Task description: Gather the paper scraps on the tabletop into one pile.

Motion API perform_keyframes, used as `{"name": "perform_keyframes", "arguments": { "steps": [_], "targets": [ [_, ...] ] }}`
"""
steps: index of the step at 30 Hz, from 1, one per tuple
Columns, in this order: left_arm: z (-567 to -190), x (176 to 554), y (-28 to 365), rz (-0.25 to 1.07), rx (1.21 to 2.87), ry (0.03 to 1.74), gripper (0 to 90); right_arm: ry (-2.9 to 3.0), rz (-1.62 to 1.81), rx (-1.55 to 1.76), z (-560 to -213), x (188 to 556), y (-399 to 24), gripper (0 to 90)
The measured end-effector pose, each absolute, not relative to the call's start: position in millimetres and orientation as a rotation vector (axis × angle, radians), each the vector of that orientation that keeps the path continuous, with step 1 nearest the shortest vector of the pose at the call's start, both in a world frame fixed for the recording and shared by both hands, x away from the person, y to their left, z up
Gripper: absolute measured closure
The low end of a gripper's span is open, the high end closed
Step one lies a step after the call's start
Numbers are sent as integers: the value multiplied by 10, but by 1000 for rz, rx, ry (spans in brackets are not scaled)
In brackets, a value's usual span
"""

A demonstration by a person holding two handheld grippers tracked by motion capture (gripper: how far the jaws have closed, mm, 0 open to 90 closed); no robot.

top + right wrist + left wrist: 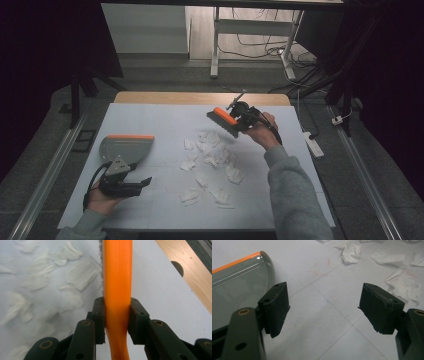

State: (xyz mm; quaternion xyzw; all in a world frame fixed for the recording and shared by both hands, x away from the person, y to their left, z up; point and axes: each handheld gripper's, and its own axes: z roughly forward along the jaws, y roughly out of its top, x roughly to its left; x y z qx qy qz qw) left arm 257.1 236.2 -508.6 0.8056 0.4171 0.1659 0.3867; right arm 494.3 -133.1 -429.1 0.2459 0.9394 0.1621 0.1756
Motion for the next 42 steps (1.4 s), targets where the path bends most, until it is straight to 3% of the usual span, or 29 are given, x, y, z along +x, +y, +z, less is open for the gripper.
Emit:
{"name": "perform_keyframes", "arguments": {
  "steps": [16,25,34,42],
  "targets": [
    [-5101,2578,2370,412,2050,1057,247,2748,402,635,-4482,5192,-1026,701],
    [-5103,2572,2363,417,2053,1053,247,2831,332,485,-4492,4978,-949,703],
    [-5107,2572,2357,414,2060,1049,248,2890,355,320,-4493,4538,-975,703],
    [-5099,2569,2351,415,2055,1050,248,2810,539,370,-4260,4432,-1111,702]
  ]
}}
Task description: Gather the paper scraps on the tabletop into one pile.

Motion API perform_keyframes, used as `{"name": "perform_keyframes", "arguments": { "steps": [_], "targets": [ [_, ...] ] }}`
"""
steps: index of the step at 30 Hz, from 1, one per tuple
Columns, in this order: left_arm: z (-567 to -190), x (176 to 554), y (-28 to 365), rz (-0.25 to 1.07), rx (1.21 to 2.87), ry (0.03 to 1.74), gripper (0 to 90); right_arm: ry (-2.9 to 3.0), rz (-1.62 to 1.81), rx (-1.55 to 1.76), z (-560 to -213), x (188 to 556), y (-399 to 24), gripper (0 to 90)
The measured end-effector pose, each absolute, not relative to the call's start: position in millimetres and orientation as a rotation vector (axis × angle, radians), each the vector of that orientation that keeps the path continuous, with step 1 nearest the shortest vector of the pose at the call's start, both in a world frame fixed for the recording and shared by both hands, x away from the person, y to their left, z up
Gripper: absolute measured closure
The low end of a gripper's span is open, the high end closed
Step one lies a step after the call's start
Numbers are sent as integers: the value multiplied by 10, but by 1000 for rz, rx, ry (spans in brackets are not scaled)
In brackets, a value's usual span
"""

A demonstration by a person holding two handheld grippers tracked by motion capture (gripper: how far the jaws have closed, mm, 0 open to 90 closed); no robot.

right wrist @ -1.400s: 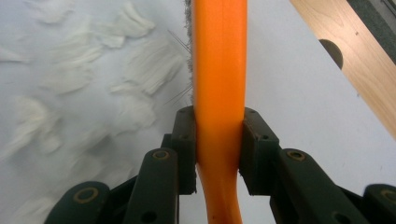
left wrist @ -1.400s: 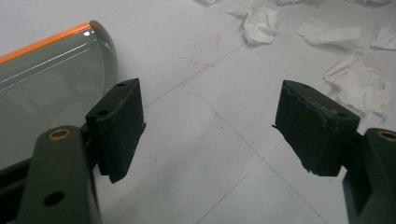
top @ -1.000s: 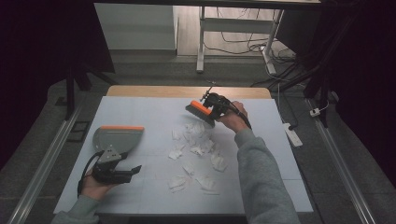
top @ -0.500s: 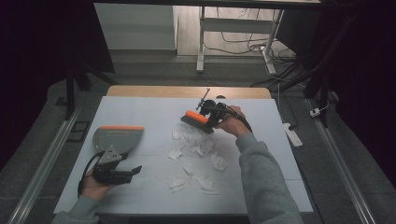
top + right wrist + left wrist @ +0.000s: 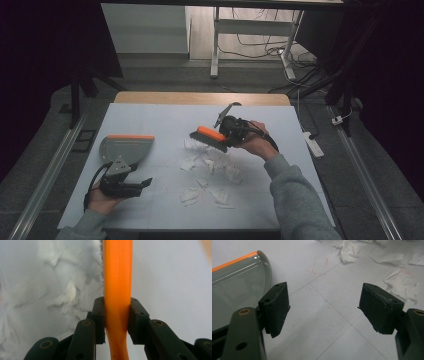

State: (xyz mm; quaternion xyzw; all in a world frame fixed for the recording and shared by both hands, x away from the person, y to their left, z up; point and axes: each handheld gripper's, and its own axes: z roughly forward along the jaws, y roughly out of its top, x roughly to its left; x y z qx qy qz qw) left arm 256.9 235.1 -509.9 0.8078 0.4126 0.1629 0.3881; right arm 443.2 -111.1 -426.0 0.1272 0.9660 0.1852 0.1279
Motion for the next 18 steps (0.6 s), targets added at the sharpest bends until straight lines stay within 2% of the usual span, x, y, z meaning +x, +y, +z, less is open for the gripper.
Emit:
{"name": "perform_keyframes", "arguments": {
  "steps": [4,12,18],
  "targets": [
    [-5100,2571,2355,414,2053,1052,248,2734,484,391,-4206,4585,-1070,701],
    [-5118,2584,2371,404,2053,1052,248,2732,307,426,-4445,4975,-806,702],
    [-5124,2586,2389,400,2050,1051,248,2794,254,307,-4542,4904,-606,704]
  ]
}}
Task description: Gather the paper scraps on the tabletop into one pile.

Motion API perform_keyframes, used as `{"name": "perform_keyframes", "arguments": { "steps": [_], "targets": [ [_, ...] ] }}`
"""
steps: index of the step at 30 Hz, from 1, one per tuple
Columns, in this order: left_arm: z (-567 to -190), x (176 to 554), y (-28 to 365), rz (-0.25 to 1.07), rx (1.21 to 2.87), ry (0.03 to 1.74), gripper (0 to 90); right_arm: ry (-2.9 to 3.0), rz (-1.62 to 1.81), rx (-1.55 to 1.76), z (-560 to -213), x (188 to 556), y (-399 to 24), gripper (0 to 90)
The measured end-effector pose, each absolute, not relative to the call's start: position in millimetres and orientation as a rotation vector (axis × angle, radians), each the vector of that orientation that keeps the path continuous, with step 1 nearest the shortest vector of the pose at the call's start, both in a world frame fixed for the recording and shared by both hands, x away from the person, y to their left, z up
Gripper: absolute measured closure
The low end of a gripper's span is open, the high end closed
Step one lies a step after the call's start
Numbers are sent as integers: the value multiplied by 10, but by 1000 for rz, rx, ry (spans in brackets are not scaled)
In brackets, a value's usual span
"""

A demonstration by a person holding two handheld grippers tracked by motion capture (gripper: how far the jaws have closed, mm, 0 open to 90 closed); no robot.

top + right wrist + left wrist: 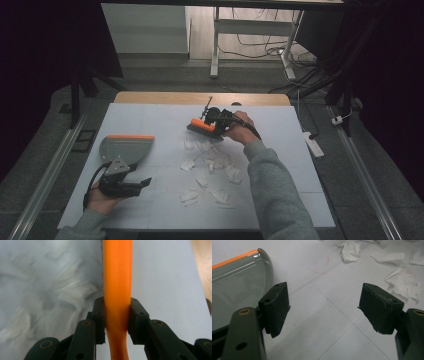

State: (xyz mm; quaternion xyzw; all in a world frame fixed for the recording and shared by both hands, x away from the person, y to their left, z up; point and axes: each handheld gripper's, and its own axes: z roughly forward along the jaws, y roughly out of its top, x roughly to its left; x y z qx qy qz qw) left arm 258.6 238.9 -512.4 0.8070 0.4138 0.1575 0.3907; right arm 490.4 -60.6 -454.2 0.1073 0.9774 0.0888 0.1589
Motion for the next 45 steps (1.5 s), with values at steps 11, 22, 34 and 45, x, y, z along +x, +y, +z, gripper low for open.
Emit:
{"name": "perform_keyframes", "arguments": {
  "steps": [11,22,34,45],
  "targets": [
    [-5112,2575,2366,407,2057,1046,248,2887,190,77,-4410,4292,-781,703],
    [-5114,2577,2371,413,2055,1055,248,2738,401,232,-4158,4418,-891,702],
    [-5125,2581,2405,409,2051,1061,248,2827,273,132,-4541,4485,-411,703],
    [-5117,2574,2369,413,2061,1051,248,2793,273,11,-4370,4031,-688,702]
  ]
}}
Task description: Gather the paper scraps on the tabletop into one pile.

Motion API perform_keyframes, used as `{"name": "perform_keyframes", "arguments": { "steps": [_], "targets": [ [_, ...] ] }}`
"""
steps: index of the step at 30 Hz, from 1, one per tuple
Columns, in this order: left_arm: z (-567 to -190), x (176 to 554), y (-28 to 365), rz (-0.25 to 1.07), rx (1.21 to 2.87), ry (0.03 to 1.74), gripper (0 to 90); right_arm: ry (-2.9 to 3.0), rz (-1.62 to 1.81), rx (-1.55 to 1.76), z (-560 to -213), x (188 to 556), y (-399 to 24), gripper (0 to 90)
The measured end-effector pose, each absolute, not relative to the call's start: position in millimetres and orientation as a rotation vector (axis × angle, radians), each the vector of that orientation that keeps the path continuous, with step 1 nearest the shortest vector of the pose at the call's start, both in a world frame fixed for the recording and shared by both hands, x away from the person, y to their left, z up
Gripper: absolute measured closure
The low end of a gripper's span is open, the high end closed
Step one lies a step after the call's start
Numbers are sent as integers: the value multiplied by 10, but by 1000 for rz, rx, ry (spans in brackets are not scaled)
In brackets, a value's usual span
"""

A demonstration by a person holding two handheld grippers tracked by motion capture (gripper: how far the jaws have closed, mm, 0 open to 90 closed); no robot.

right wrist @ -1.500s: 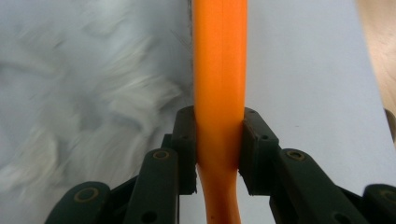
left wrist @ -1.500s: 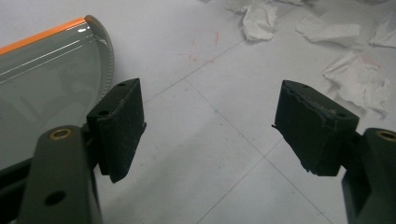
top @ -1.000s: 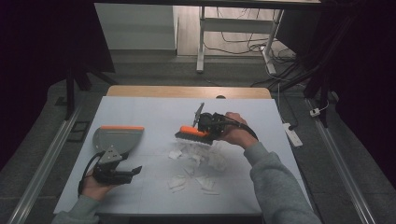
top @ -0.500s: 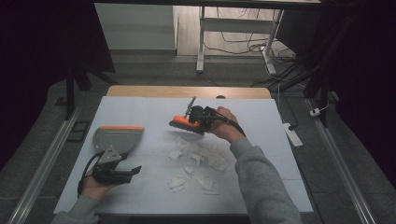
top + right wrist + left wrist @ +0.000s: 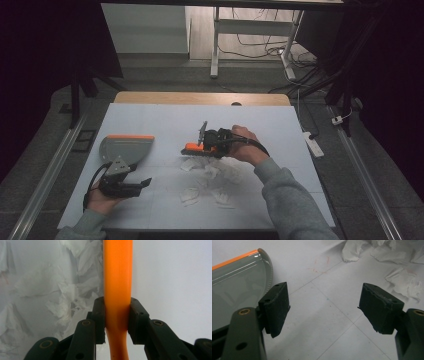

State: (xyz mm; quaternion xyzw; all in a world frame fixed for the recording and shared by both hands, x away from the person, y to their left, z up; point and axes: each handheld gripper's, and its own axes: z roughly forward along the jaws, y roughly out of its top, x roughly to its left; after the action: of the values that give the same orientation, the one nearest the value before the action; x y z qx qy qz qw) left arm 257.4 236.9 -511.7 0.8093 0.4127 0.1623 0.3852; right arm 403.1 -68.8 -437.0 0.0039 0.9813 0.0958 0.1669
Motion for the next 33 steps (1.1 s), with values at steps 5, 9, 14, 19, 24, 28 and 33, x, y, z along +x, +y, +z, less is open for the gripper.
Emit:
{"name": "perform_keyframes", "arguments": {
  "steps": [5,9,14,19,24,28,33],
  "targets": [
    [-5121,2575,2387,416,2052,1065,248,2701,499,105,-4118,4002,-869,702],
    [-5122,2574,2397,417,2050,1067,249,2699,609,232,-4053,3989,-896,702],
    [-5124,2574,2405,417,2048,1070,248,2752,690,369,-4106,3915,-734,702],
    [-5117,2565,2409,419,2046,1068,248,2814,744,463,-4210,3850,-432,702],
    [-5116,2562,2414,420,2044,1067,248,2853,867,600,-4291,3854,-180,702],
    [-5119,2560,2405,423,2046,1064,248,2891,887,654,-4462,3903,-36,702],
    [-5120,2560,2414,419,2046,1062,248,2880,797,746,-4628,3995,-89,702]
  ]
}}
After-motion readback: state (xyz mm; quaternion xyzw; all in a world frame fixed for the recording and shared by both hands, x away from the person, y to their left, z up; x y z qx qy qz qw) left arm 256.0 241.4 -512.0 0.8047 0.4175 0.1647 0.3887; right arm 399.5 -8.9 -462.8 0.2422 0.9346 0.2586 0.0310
